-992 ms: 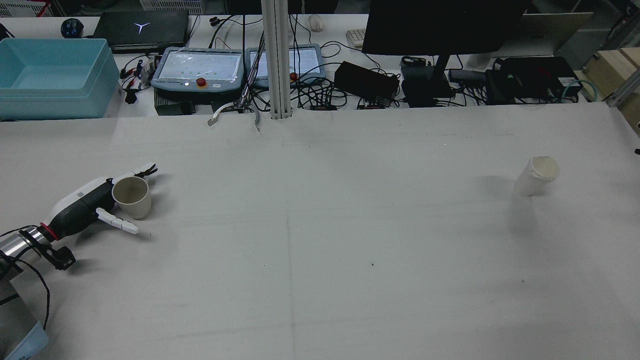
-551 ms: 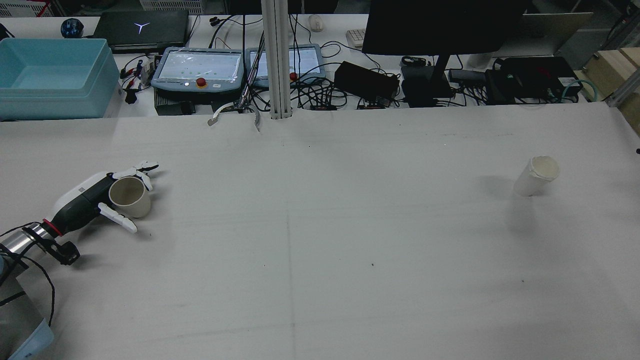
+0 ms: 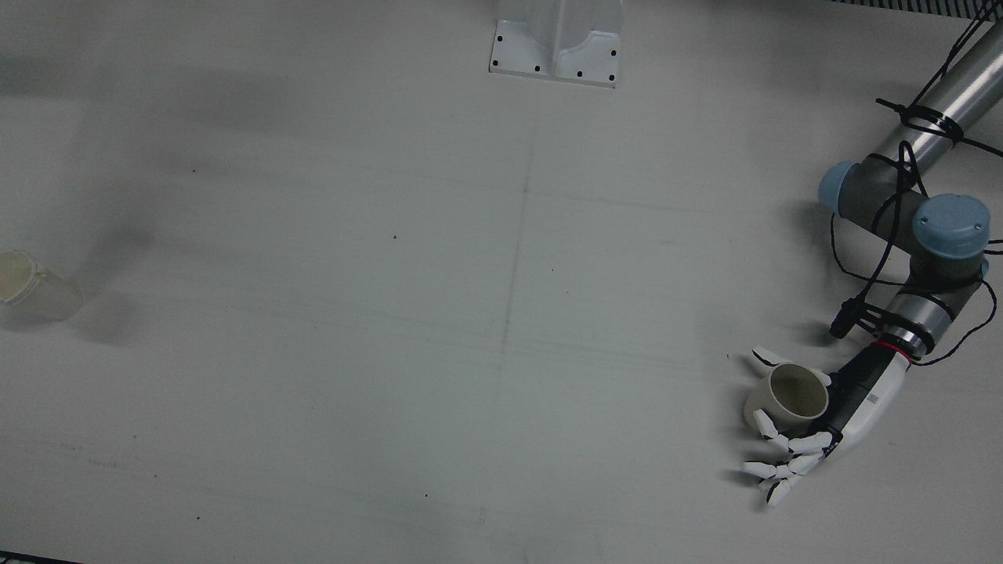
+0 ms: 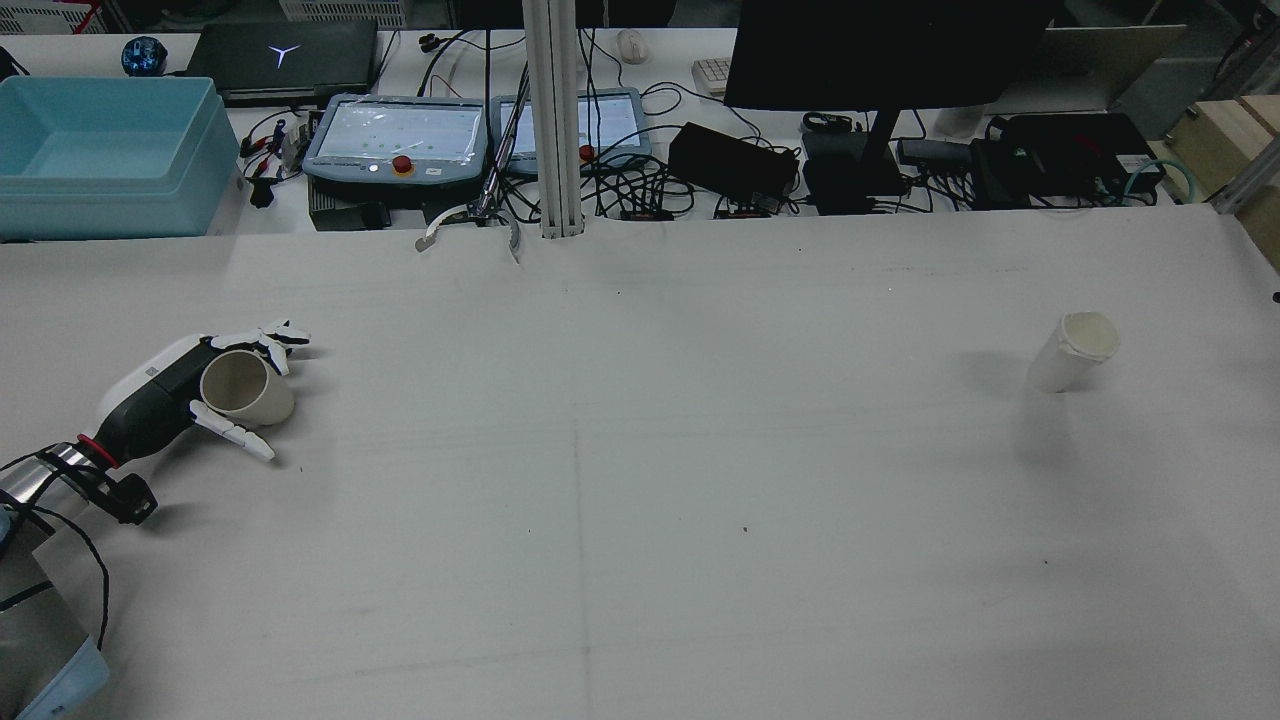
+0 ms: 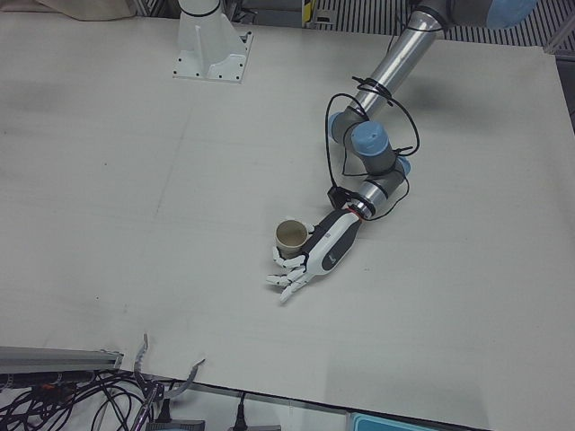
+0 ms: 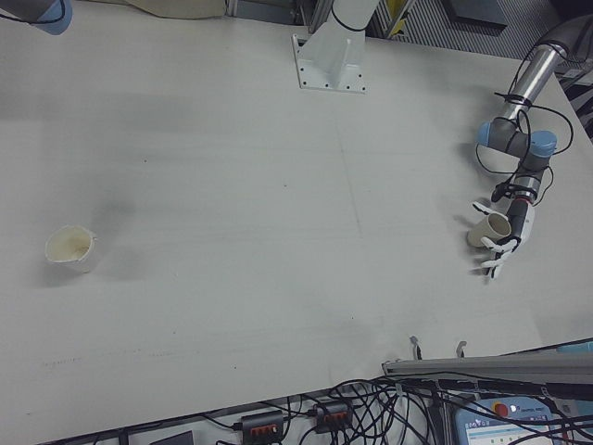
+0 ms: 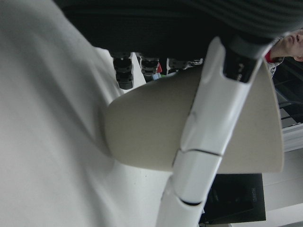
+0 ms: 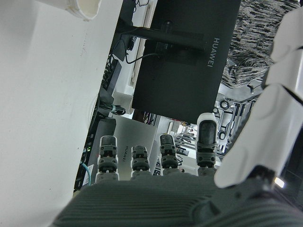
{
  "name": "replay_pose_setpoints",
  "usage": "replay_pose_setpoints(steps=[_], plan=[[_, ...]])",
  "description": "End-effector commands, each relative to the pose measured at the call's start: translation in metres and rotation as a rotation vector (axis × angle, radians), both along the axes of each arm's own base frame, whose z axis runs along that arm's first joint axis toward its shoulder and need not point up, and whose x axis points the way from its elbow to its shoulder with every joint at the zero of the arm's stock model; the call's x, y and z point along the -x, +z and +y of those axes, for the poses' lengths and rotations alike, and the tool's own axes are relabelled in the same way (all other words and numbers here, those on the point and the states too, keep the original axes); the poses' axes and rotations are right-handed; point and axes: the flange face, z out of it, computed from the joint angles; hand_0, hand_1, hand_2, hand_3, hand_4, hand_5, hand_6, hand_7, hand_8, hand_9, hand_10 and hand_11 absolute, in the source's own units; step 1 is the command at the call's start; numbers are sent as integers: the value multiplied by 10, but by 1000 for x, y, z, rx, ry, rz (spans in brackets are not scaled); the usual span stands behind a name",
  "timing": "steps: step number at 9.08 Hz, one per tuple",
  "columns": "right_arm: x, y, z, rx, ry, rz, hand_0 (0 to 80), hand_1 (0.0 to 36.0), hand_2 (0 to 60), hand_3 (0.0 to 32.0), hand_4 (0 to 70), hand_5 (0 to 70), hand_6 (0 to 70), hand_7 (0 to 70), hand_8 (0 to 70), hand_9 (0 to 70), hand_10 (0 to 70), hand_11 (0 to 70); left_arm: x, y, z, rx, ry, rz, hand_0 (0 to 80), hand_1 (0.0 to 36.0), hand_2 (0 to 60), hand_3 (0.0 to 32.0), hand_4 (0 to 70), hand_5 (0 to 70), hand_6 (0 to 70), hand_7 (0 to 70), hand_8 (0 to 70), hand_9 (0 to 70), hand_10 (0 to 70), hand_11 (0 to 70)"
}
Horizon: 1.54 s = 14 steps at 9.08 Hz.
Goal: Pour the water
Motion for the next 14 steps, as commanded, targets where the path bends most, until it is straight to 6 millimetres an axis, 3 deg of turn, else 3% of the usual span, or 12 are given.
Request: replay_pose_setpoints(steps=[1, 2, 3, 4, 5, 6, 7, 8, 9, 11, 12, 14], plan=[[10, 82, -14, -37, -19, 19, 456, 96, 102, 0, 56, 485, 102, 181, 88, 115, 126, 193, 6, 7, 2, 91, 4, 78, 728, 360, 600, 0, 700, 700, 172, 286, 63, 64, 87, 149], [11, 138, -16, -59, -22, 43, 459, 99, 107, 0, 107, 487, 107, 165, 78, 94, 106, 163, 5, 4, 1, 94, 6, 94, 696, 360, 600, 0, 700, 700, 171, 291, 61, 62, 86, 146], [10, 166, -6, -86, -23, 39, 460, 105, 125, 0, 126, 496, 112, 176, 78, 95, 106, 164, 4, 2, 0, 96, 8, 98, 712, 360, 600, 0, 700, 700, 167, 291, 59, 61, 82, 140], [12, 161, -20, -106, -22, 34, 478, 135, 149, 0, 132, 575, 114, 191, 75, 92, 101, 159, 4, 2, 0, 97, 8, 99, 786, 360, 600, 0, 700, 700, 165, 291, 59, 62, 80, 138], [24, 146, -49, -138, -42, 41, 496, 157, 163, 0, 148, 685, 128, 212, 76, 96, 97, 155, 4, 2, 0, 96, -1, 102, 791, 360, 600, 0, 700, 700, 166, 293, 59, 62, 80, 139], [46, 135, -85, -146, -73, 61, 500, 161, 148, 0, 142, 617, 119, 193, 72, 87, 88, 144, 5, 1, 0, 97, -9, 107, 793, 360, 600, 0, 700, 700, 163, 289, 59, 61, 80, 138], [85, 121, -122, -137, -125, 89, 500, 158, 137, 0, 143, 590, 118, 188, 69, 83, 82, 134, 5, 1, -1, 96, -10, 109, 797, 360, 600, 0, 700, 700, 166, 291, 59, 63, 80, 139], [111, 112, -135, -131, -154, 111, 496, 148, 106, 0, 143, 535, 111, 174, 62, 71, 64, 107, 6, 3, 0, 101, -9, 111, 797, 360, 600, 0, 700, 700, 166, 291, 59, 62, 79, 138], [127, 112, -133, -132, -166, 122, 490, 131, 58, 0, 115, 424, 89, 142, 53, 55, 49, 84, 10, 10, 3, 119, -6, 121, 773, 360, 600, 0, 700, 700, 164, 288, 59, 62, 80, 139], [114, 131, -104, -96, -163, 130, 486, 128, 20, 0, 30, 322, 38, 85, 34, 30, 30, 59, 12, 12, 4, 123, -6, 125, 755, 360, 600, 0, 700, 700, 157, 279, 58, 60, 80, 138], [111, 135, -94, -90, -165, 133, 489, 132, 11, 0, 1, 308, 26, 73, 34, 28, 25, 52, 12, 12, 4, 122, -6, 124, 755, 360, 600, 0, 700, 700, 156, 278, 57, 59, 79, 136], [124, 112, -106, -150, -184, 184, 488, 133, 11, 0, 0, 289, 19, 69, 34, 28, 18, 43, 12, 11, 4, 120, -8, 129, 753, 360, 600, 0, 700, 700, 152, 273, 56, 58, 79, 138]])
